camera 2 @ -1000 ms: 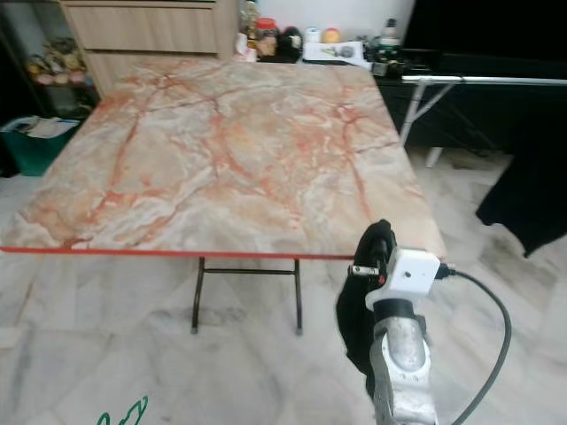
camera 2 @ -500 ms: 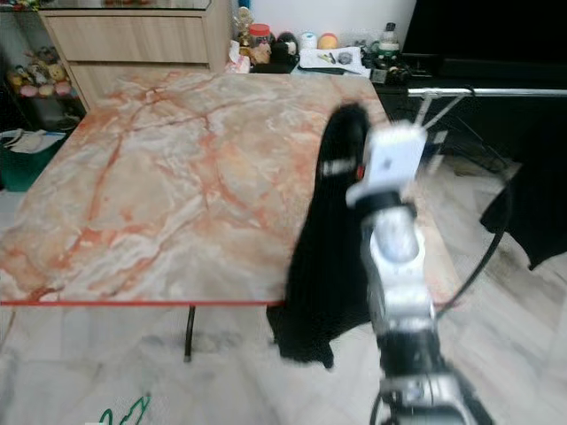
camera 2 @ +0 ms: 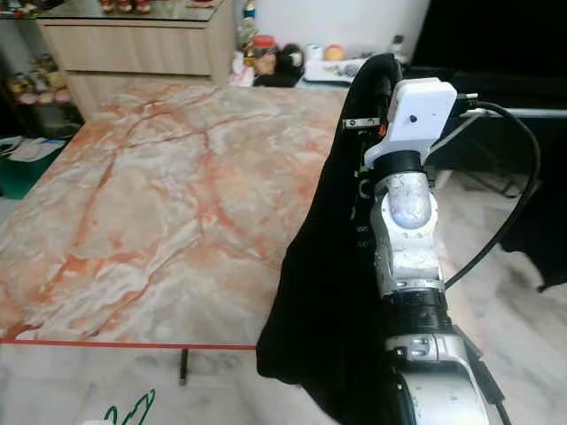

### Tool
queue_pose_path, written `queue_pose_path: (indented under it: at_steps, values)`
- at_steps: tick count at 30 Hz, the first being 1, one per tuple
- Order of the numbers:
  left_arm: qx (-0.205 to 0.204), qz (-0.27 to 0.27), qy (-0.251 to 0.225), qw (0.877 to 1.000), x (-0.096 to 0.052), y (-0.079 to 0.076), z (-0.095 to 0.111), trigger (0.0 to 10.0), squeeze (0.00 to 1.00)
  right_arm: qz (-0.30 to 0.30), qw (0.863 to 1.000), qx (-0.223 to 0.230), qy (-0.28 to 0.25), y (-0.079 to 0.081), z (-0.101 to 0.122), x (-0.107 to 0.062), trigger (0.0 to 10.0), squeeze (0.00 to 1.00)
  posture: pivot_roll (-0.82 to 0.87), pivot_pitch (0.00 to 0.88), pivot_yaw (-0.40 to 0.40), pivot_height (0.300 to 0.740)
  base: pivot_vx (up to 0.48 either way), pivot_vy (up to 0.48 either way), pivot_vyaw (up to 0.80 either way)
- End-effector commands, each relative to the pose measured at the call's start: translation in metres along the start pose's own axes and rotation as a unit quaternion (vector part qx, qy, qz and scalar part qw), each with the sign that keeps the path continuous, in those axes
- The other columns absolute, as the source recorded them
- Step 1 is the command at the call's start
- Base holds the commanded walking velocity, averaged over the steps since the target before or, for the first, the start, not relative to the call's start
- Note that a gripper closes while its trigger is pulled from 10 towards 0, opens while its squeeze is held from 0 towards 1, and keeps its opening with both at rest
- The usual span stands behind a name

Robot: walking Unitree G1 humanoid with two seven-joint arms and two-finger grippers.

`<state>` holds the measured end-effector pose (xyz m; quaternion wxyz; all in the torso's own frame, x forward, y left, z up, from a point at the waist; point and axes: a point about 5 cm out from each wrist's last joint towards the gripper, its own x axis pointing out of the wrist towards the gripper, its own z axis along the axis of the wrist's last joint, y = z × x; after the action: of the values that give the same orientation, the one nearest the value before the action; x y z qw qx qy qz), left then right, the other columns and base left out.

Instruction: Hang hanger

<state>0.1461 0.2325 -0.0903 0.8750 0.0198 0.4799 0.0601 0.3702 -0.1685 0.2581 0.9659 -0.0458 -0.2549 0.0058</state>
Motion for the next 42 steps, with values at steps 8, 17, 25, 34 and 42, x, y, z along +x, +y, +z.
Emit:
queue_pose_path:
  at_steps: [8,17,25,34,42]
  values:
    - [0.010,-0.017,0.031,0.999,-0.003,-0.005,-0.018,10.0,0.00,-0.050,0.967,0.008,0.252,-0.014,-0.089,-0.065,10.0,0.00,-0.03,0.129,0.009,0.740,0.000,0.000,0.00]
    - [0.010,-0.015,0.035,0.999,-0.004,-0.003,-0.022,10.0,0.00,-0.079,0.963,0.040,0.254,-0.020,-0.085,-0.094,10.0,0.00,-0.02,0.120,0.004,0.740,0.000,0.000,0.00]
    - [0.017,-0.015,0.041,0.999,-0.006,-0.002,-0.027,10.0,0.00,-0.088,0.965,0.021,0.248,-0.024,-0.068,-0.122,10.0,1.00,-0.03,0.114,0.006,0.740,0.000,0.000,0.00]
    - [0.023,-0.022,0.044,0.999,-0.006,-0.005,-0.027,10.0,0.00,-0.097,0.955,0.011,0.279,-0.028,-0.066,-0.141,10.0,1.00,-0.04,0.107,0.006,0.740,0.000,0.000,0.00]
    - [0.024,-0.010,0.042,0.999,-0.006,-0.005,-0.028,10.0,0.00,-0.090,0.978,0.009,0.188,-0.018,-0.040,-0.149,10.0,0.00,-0.03,0.121,0.001,0.740,0.000,0.000,0.00]
